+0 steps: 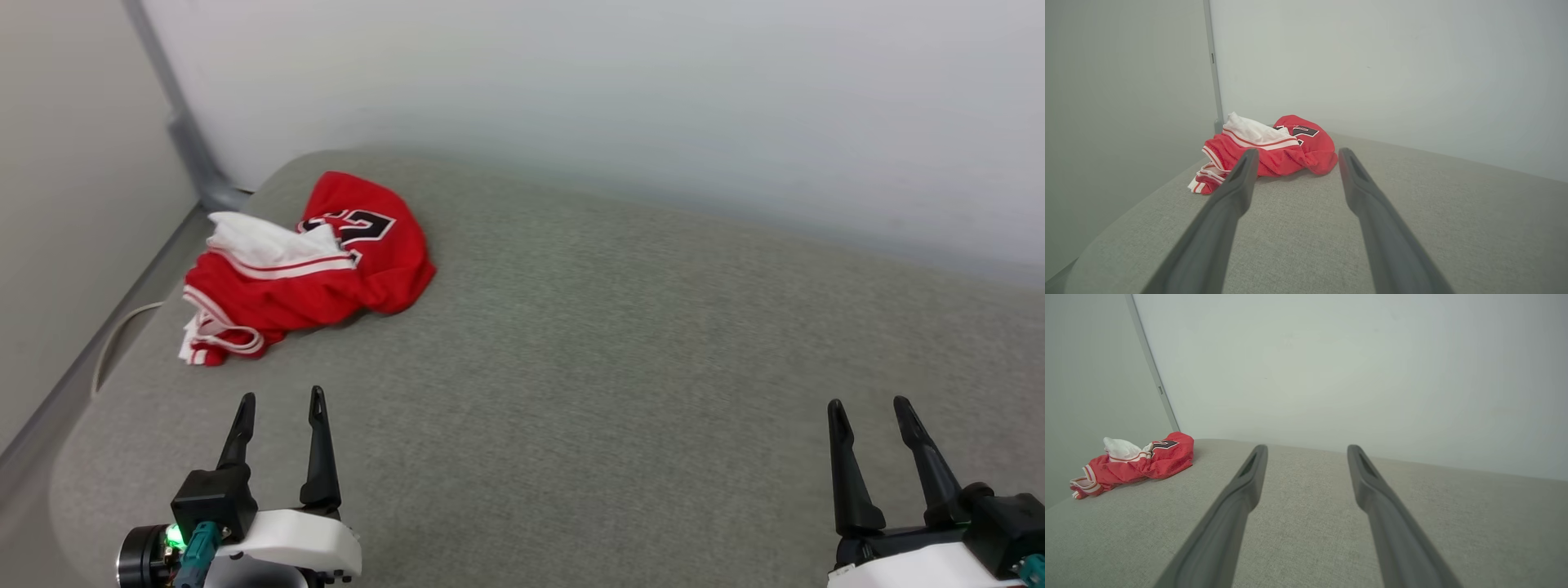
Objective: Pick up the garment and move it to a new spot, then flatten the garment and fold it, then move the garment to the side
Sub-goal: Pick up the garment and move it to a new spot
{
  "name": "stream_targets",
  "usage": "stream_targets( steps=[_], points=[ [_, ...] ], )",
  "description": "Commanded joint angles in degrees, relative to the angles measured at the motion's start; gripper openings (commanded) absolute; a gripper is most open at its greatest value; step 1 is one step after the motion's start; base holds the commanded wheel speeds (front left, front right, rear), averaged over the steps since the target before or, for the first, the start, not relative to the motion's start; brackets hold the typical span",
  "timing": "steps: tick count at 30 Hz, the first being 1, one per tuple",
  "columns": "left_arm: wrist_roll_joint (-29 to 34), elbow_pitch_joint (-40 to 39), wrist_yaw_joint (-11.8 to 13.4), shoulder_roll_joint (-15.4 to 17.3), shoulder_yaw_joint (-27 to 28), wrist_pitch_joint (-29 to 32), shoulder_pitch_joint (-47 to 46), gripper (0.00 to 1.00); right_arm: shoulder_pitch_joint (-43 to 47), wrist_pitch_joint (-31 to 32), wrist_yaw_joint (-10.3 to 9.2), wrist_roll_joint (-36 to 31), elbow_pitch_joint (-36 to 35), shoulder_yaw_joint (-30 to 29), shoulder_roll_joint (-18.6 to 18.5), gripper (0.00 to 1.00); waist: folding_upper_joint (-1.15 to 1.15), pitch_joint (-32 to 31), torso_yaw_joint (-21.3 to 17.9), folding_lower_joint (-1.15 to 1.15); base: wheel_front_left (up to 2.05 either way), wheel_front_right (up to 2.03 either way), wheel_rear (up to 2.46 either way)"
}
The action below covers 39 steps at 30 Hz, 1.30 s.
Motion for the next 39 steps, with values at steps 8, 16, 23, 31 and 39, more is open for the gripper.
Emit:
stream_targets(
  steps=[8,16,23,31,39],
  points=[
    [0.0,0.1,0.0,0.0,0.8,-0.2,0.5,1.0,0.6,-0.1,-0.04,0.1,0.0,0.3,0.1,1.0,0.0,-0.2,7.8,0.0,0.0,0.0,0.0],
    [-0.2,0.1,0.1,0.0,1.1,-0.2,0.8,1.0,0.4,-0.1,-0.04,0.1,0.1,0.5,0.1,1.0,0.0,0.1,11.5,0.0,0.0,0.0,0.0],
    [-0.5,0.0,0.3,0.0,1.2,-0.2,0.8,1.0,0.3,-0.1,-0.04,-0.2,0.0,0.9,0.1,1.0,0.0,0.4,12.1,0.0,0.0,0.0,0.0],
    [0.8,0.3,-2.1,0.2,3.2,-0.2,-3.1,1.0,-0.9,-0.1,-0.04,-0.9,-0.4,1.4,0.1,1.0,0.0,1.7,10.2,0.0,0.0,0.0,0.0],
    [-0.3,3.0,-6.0,2.4,8.7,-0.2,-17.2,1.0,-4.6,-0.1,-0.04,-4.3,-2.6,1.5,0.1,1.0,0.0,8.4,5.7,0.0,0.0,0.0,0.0]
  ],
)
